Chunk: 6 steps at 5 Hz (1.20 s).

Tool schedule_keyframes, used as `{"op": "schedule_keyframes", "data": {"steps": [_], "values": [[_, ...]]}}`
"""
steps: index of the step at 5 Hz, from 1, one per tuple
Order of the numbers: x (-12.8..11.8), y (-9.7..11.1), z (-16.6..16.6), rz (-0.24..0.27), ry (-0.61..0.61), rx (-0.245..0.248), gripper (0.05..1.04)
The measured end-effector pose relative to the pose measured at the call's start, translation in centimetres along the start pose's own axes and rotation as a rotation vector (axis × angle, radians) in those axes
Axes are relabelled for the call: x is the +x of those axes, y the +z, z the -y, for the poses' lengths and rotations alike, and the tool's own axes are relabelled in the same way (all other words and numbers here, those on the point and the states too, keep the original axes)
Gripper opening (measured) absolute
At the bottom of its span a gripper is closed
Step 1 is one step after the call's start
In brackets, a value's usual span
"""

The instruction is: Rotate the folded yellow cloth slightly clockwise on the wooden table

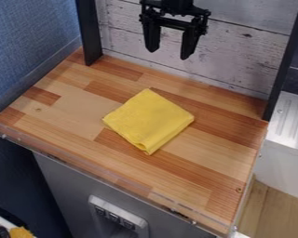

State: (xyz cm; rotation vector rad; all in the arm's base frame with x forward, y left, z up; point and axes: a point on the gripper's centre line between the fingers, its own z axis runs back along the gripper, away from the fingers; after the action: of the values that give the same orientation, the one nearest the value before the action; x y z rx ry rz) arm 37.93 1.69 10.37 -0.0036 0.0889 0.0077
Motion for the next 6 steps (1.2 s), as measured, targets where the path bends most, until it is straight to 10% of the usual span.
{"op": "schedule_keyframes", "data": {"steps": [6], "values": [[-3.5,-0.4,-1.0,0.136,-0.243,0.026,0.998]]}}
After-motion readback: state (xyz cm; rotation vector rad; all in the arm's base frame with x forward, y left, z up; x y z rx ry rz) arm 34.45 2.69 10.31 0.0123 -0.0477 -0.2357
